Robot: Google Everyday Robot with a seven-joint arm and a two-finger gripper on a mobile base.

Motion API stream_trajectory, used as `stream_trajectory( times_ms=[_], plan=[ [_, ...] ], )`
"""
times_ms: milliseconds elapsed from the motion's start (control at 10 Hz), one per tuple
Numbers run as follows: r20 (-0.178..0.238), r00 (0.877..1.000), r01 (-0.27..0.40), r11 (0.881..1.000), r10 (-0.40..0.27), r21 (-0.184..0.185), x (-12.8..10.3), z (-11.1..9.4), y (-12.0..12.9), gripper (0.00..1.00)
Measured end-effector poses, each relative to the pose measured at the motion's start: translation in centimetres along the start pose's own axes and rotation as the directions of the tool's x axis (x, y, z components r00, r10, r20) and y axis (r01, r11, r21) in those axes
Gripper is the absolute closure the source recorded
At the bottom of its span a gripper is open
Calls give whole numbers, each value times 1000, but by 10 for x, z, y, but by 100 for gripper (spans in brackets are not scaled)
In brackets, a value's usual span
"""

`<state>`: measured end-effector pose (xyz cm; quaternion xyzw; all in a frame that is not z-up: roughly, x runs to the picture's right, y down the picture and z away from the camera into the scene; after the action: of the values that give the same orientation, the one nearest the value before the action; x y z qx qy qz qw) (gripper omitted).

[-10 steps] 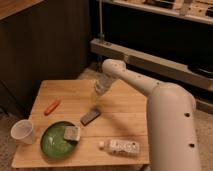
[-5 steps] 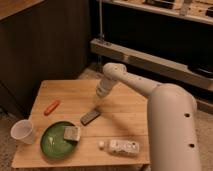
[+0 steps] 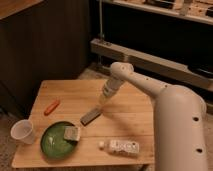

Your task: Push the eraser across the table

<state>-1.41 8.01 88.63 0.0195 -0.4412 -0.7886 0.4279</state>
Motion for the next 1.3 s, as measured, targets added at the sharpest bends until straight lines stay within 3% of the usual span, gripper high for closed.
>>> stream_trajectory(
  times_ms=[200,400,800,1000,1300],
  plan=[
    [38,999,-3,1000,3,-10,-14,18,7,100],
    [47,999,0,1000,1,-21,-17,30,10,100],
    [62,998,26,999,-24,-35,-14,37,4,100],
    [70,996,55,998,-52,-32,-6,40,-7,100],
    [94,992,82,997,-83,5,-2,47,-21,100]
  ],
)
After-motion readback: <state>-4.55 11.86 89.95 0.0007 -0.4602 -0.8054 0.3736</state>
